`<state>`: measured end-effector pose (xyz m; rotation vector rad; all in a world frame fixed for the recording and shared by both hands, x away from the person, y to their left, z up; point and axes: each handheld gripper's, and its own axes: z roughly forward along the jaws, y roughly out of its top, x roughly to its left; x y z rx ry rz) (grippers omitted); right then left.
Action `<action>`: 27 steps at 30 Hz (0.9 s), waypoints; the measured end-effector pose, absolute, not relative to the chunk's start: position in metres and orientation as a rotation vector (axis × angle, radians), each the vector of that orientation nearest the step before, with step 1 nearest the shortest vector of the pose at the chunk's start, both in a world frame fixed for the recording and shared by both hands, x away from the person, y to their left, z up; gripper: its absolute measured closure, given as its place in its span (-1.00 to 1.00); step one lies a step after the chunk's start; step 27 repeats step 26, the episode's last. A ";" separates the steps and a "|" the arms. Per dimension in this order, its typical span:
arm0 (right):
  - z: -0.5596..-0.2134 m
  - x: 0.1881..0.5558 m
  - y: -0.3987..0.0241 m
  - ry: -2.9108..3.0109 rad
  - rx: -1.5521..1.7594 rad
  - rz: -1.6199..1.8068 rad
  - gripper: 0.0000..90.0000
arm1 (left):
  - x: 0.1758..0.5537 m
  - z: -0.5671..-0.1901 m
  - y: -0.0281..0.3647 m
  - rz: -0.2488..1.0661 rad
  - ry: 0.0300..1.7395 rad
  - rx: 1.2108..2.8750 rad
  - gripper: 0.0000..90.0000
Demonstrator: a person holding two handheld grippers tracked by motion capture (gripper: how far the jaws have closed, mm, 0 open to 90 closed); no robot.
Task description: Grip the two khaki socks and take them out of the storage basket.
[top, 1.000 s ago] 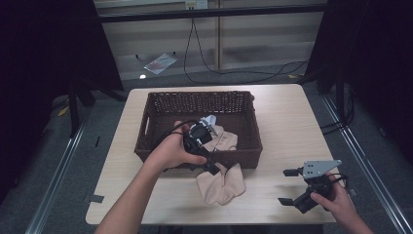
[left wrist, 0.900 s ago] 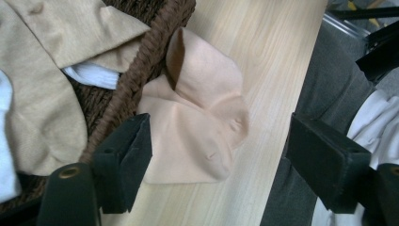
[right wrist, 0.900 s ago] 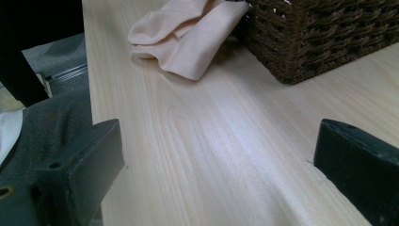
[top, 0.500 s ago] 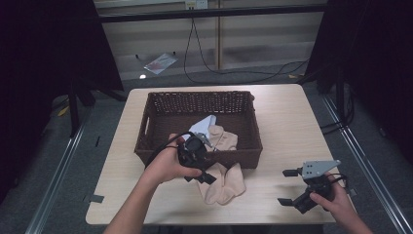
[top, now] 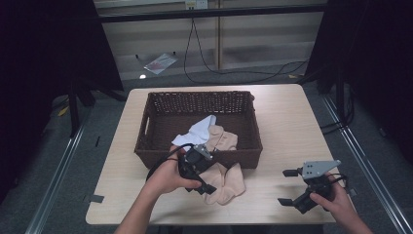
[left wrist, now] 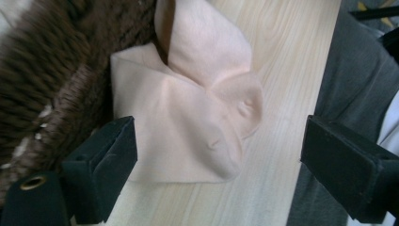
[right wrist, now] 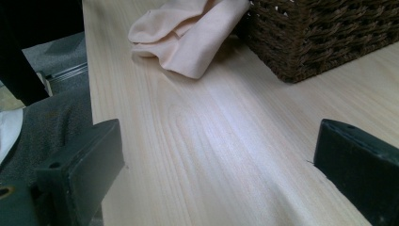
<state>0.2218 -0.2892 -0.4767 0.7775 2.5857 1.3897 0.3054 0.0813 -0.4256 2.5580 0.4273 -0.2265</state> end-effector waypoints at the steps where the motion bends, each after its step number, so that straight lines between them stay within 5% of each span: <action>1: -0.477 0.222 -0.289 2.586 0.776 1.392 -0.97 | 0.305 -0.427 0.081 -0.218 0.405 2.579 -0.76; 27: -0.476 0.220 -0.288 2.590 0.761 1.401 -0.97 | 0.298 -0.466 0.082 -0.128 0.377 2.498 -0.84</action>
